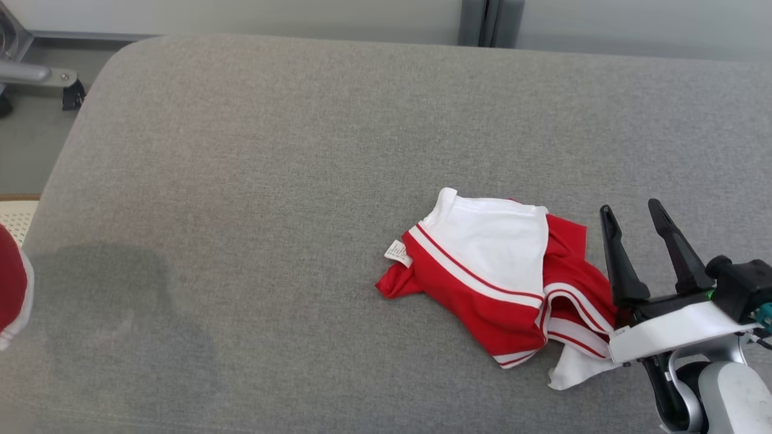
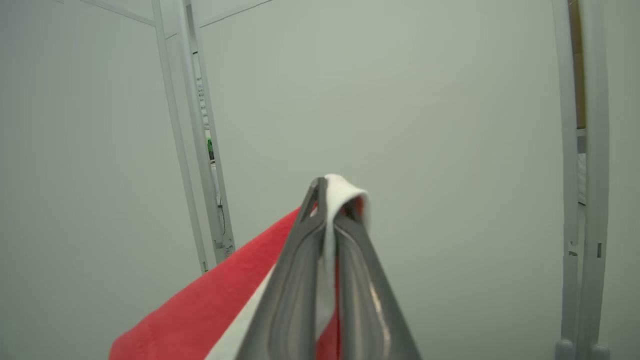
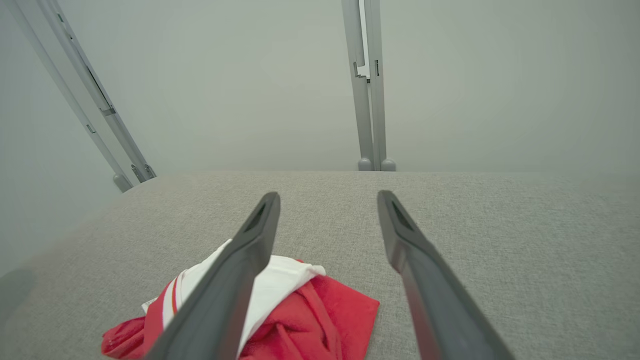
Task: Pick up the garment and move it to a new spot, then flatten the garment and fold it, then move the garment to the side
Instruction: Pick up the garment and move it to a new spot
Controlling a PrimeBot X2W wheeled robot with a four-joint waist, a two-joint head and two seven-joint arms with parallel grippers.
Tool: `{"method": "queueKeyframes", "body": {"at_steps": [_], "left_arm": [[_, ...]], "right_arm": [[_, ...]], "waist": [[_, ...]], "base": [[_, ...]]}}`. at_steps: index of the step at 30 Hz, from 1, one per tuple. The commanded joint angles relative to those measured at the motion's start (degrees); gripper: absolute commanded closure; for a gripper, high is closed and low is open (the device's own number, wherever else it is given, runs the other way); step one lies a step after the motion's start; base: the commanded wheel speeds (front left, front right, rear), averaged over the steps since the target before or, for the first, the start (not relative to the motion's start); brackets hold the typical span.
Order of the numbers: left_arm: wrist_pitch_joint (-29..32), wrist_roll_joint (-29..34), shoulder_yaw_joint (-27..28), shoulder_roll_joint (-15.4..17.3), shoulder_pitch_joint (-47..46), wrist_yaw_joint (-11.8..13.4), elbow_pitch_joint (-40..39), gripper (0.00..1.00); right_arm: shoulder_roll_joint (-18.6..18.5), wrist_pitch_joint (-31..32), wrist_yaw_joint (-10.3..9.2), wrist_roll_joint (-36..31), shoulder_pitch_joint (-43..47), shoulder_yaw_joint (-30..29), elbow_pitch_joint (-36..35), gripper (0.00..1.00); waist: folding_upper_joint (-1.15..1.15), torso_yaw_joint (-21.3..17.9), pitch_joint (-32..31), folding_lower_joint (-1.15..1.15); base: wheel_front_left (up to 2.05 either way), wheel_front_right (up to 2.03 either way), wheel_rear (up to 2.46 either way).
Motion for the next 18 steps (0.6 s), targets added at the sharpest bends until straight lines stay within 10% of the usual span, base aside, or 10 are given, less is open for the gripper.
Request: {"method": "queueKeyframes", "body": {"at_steps": [1, 18], "left_arm": [[-0.23, -0.61, 0.67, 0.64, -1.29, -0.19, 2.34, 1.00], [-12.26, -5.28, 4.02, -5.64, -3.47, -3.25, 36.73, 1.00]], "right_arm": [[-0.73, 0.26, 0.03, -0.07, -1.14, 0.04, -0.42, 0.00], [-5.68, 3.66, 0.03, 0.72, -6.33, -0.82, -5.04, 0.00]], "waist": [[0.00, 0.88, 4.12, 0.00], [0.00, -1.28, 16.24, 0.00]], "base": [[0.00, 0.00, 0.00], [0.00, 0.00, 0.00]]}}
